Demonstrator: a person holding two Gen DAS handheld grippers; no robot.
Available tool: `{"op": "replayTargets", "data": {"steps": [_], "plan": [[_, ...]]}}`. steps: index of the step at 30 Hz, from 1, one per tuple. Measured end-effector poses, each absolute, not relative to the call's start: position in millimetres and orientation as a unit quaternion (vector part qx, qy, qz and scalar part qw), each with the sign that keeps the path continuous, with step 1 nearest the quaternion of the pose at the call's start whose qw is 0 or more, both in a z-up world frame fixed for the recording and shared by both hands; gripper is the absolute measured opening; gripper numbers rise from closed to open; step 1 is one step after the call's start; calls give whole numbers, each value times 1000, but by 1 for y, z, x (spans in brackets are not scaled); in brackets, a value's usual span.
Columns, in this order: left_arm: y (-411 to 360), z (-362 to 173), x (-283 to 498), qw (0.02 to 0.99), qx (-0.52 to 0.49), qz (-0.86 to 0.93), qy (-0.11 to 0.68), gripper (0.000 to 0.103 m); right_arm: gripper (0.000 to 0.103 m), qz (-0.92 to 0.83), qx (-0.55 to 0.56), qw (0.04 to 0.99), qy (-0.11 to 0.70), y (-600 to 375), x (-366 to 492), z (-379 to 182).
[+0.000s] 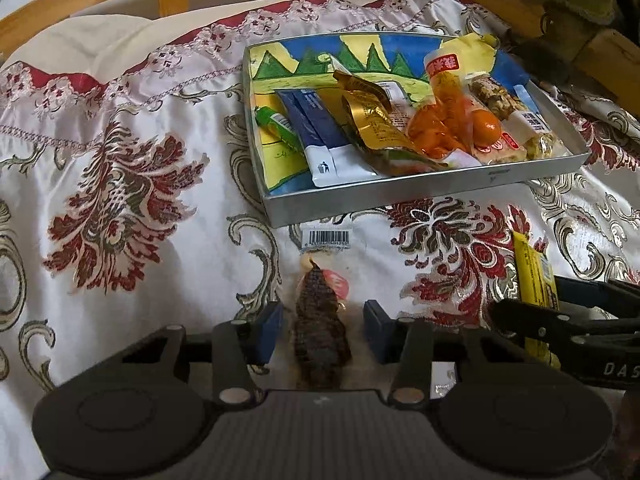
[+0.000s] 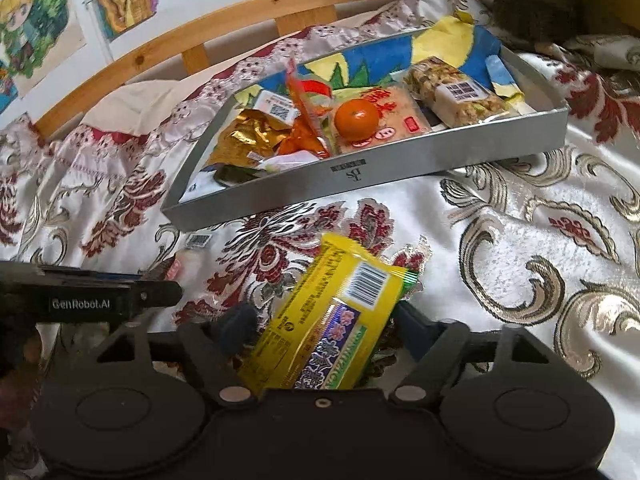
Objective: Organize snacks
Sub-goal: 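Grasp the brown meat pack with left tool while right tool grasps the yellow bar, then carry the brown pack with left tool while right tool carries the yellow bar to the tray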
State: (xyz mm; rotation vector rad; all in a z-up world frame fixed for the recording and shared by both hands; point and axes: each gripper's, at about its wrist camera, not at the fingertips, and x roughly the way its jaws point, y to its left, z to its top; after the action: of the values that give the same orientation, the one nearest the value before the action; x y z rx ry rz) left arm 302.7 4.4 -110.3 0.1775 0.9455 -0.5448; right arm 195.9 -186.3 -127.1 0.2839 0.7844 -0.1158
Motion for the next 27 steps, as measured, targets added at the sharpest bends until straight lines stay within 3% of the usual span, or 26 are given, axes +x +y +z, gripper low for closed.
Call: {"op": "replayTargets", "data": {"steps": [3,10,27], "plan": [[3,-106,300,850,79,-251,456,48,63,-50,115,917,379,-181,195,-127],[-1,-98,287,851,68,-229,468,48,55,-45,134,912,385,-184,191,-121],[11,-63,211,854,-17,-211,476,48,53,-47,224,895,382,-216,160,-104]]}}
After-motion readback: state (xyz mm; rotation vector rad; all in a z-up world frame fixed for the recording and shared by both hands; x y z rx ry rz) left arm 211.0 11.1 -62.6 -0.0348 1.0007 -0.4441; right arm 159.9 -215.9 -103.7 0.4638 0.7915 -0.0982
